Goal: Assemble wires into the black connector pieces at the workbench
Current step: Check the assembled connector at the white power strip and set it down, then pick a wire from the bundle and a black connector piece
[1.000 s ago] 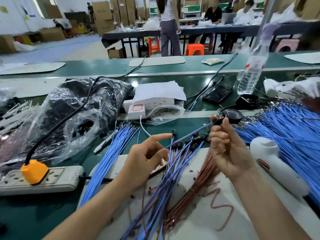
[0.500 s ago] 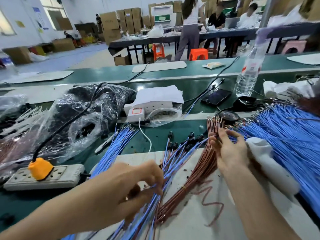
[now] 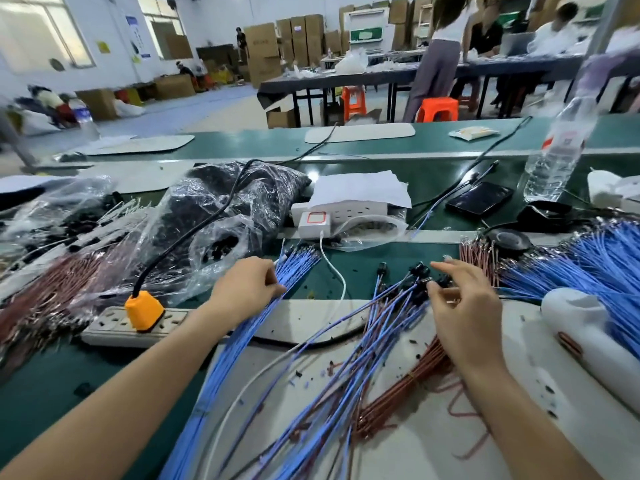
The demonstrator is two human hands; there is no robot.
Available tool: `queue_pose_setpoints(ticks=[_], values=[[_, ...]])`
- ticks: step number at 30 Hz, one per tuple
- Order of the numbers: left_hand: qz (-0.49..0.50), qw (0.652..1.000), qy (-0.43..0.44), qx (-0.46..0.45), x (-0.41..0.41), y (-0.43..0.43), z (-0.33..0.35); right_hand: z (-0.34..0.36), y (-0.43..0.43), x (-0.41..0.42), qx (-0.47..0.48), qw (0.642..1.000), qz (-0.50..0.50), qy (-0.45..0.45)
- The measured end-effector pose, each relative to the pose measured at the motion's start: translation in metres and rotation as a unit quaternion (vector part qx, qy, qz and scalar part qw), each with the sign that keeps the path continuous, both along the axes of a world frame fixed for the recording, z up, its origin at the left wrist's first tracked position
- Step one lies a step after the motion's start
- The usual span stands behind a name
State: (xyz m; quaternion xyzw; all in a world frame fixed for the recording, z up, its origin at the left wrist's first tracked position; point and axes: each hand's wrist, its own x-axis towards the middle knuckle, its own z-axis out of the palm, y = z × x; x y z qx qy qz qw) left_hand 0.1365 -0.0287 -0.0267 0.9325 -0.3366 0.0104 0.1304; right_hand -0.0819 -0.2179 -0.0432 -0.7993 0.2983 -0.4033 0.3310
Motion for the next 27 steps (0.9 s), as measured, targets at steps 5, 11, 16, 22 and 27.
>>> queue_pose_setpoints(ticks=[5, 11, 16, 22, 27], values=[[0.038, 0.989, 0.033, -0.139, -0.008, 0.004, 0.009, -0.005, 0.002, 0.004, -0.023, 1.0, 0.011, -0.018], [0.058, 0.967, 0.086, -0.233, -0.017, 0.01, 0.019, -0.007, 0.003, 0.004, -0.042, 0.999, 0.019, -0.026], [-0.092, 0.944, -0.008, -0.316, -0.056, 0.009, 0.028, 0.008, 0.019, 0.002, 0.194, 0.951, 0.234, -0.058], [-0.255, 0.933, 0.025, -0.254, -0.098, 0.008, -0.002, 0.01, 0.061, 0.017, 0.382, 0.84, 0.365, -0.129], [-0.21, 0.964, -0.042, -0.155, -0.088, 0.025, -0.021, 0.011, 0.049, 0.018, 0.42, 0.822, 0.316, -0.217]])
